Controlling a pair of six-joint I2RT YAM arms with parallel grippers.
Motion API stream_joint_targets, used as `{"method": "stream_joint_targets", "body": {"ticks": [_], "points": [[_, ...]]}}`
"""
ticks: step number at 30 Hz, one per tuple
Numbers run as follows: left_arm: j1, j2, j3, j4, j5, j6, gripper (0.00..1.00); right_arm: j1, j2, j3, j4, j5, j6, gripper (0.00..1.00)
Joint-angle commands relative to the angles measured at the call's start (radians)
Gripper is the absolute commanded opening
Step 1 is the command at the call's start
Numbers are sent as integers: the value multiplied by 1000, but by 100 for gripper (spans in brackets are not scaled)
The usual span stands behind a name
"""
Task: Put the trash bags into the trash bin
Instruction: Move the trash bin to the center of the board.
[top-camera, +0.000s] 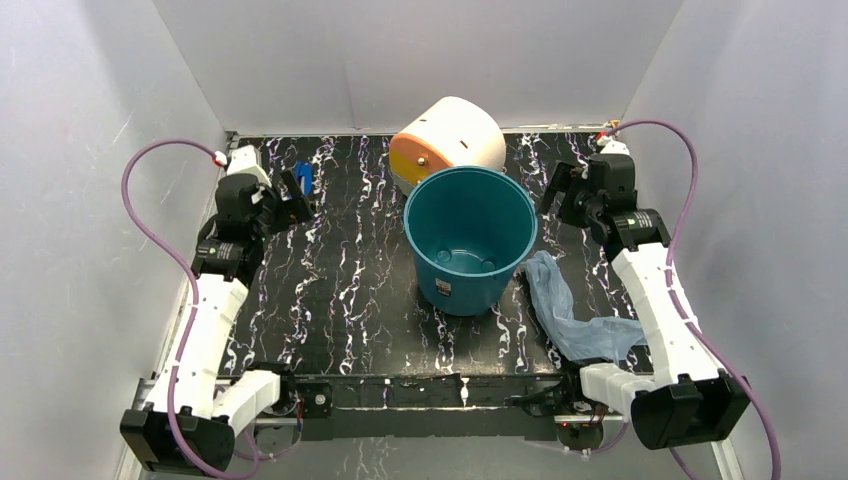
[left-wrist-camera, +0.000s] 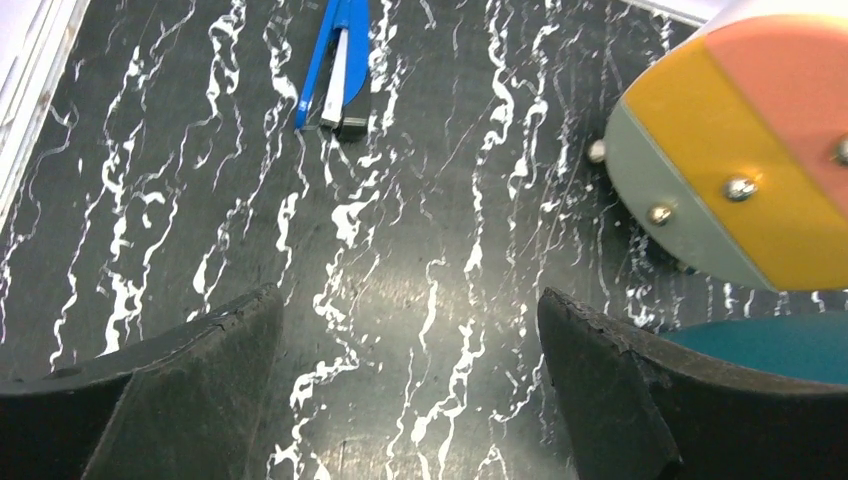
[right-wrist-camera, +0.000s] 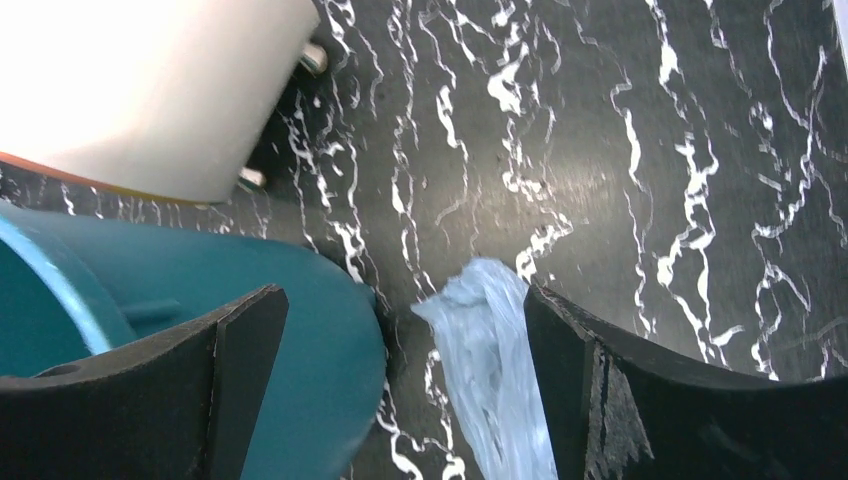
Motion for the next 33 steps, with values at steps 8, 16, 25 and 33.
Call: {"method": "stream_joint_targets", "body": {"ticks": [8, 16, 25, 33], "points": [[-6, -193, -192, 23, 29, -22, 96, -69, -180, -152, -80, -51, 41, 99], [-9, -182, -266, -21, 261, -109, 94, -88, -264, -179, -141, -156, 55, 99], [-172, -147, -434, 130, 575, -195, 94, -94, -361, -325, -162, -427, 49, 99], [-603, 58, -441, 452, 346, -292, 94, -95, -373, -319, -172, -428, 140, 99]]}}
